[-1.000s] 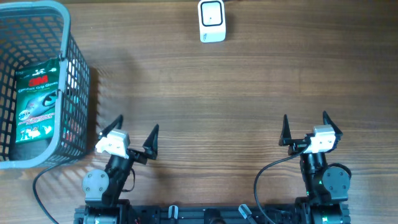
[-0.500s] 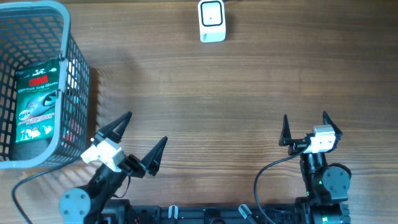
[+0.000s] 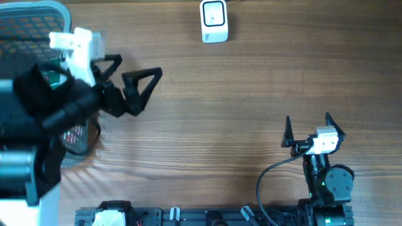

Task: Scan the item barcode
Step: 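Reach left gripper into basket and grasp green 3M glove pack, then lift glove pack out and drop it on table center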

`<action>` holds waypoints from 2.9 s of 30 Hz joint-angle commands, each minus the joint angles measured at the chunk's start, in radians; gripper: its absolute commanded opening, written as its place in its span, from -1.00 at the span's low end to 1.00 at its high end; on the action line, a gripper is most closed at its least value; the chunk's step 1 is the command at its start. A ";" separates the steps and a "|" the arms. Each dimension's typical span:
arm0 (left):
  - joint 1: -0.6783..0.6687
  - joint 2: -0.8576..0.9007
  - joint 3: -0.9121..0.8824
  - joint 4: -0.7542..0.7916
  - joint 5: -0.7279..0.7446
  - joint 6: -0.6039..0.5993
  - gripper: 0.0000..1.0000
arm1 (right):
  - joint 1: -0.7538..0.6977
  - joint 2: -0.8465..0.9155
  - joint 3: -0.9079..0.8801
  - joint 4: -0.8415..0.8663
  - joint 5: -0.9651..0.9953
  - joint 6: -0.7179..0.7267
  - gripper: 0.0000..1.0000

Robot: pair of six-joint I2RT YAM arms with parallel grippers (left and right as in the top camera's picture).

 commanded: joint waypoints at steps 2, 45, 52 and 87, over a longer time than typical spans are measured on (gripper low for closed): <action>0.013 0.112 0.038 -0.041 -0.052 0.034 1.00 | 0.004 -0.006 -0.006 0.005 -0.005 -0.011 1.00; 0.818 0.637 0.026 -0.430 -0.626 -0.752 1.00 | 0.004 -0.006 -0.006 0.005 -0.005 -0.011 1.00; 0.818 0.640 0.012 -0.394 -0.673 -0.752 1.00 | 0.004 -0.006 -0.006 0.005 -0.005 -0.011 0.99; 0.748 0.258 -0.144 0.001 -0.352 -0.748 -0.92 | 0.004 -0.006 -0.006 0.005 -0.005 -0.011 0.99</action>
